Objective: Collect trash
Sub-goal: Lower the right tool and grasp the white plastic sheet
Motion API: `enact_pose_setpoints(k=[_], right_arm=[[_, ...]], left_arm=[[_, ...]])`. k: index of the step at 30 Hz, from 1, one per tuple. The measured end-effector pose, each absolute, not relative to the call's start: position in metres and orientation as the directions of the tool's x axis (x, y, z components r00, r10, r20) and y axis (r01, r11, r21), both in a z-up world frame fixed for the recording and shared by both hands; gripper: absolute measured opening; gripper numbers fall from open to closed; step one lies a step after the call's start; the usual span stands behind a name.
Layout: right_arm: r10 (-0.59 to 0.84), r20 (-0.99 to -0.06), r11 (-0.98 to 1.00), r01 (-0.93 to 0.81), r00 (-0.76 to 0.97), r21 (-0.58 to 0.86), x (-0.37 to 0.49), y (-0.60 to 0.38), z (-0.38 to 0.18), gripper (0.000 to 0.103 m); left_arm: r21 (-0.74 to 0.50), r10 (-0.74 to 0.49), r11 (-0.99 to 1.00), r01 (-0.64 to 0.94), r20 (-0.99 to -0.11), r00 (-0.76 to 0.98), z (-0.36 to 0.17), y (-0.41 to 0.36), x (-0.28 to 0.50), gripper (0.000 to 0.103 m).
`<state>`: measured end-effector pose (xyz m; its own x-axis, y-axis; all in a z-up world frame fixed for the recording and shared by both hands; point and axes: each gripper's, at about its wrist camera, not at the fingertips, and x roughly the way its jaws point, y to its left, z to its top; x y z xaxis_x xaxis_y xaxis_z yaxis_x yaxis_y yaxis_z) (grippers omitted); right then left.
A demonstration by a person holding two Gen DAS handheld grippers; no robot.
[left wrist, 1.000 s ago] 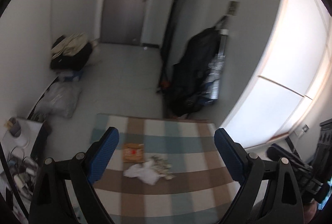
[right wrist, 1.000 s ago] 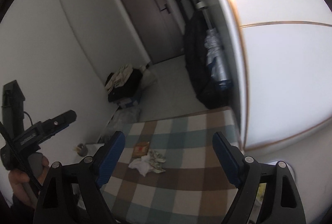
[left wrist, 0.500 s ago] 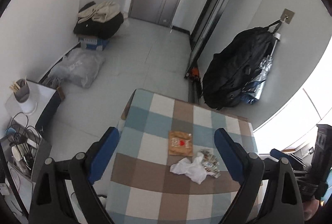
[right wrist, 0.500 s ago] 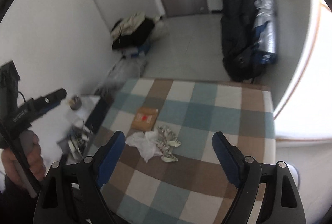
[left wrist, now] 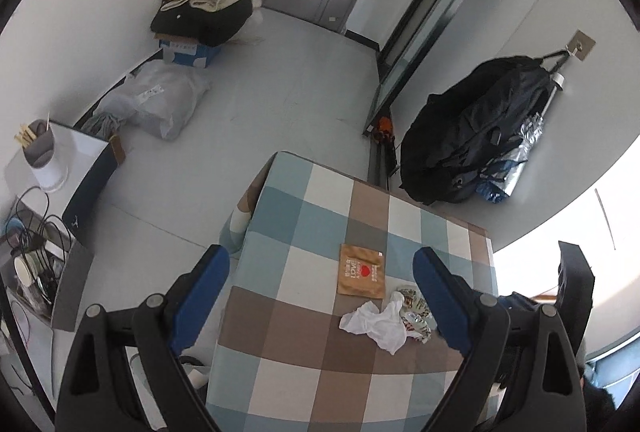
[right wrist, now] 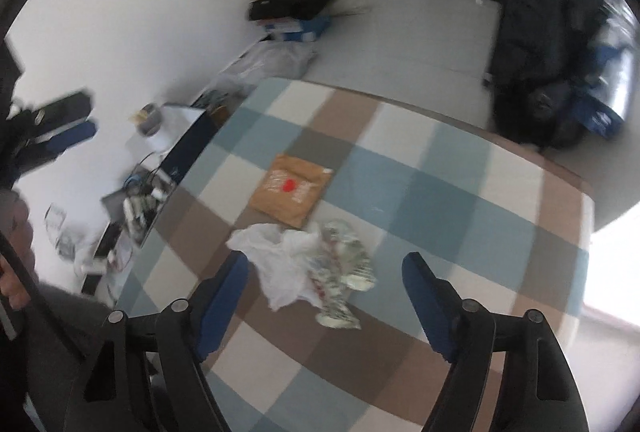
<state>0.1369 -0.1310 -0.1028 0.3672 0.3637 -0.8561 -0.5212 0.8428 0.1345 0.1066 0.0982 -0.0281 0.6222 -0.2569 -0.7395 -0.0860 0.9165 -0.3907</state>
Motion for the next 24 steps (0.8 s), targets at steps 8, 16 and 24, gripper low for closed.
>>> enact_pose_setpoints(k=[8,16,24], right_arm=[[0.355,-0.880,0.725,-0.688,0.316,0.045,0.133,-0.084,-0.128,0.077],[0.266,-0.932,0.725,-0.688,0.248,0.024,0.148,-0.061,-0.162,0.052],[0.218,-0.941,0.706,-0.707,0.259,-0.031,0.143,-0.056,-0.162,0.011]], left_arm=[[-0.395,-0.235,0.909,-0.135,-0.751,0.617,-0.032,0.109,0.110,0.091],[-0.383,-0.224,0.913,-0.140,-0.759,0.612,-0.033,0.108,0.113,0.091],[-0.373,-0.216,0.916,-0.150,-0.772,0.599,-0.038,0.109,0.118,0.091]])
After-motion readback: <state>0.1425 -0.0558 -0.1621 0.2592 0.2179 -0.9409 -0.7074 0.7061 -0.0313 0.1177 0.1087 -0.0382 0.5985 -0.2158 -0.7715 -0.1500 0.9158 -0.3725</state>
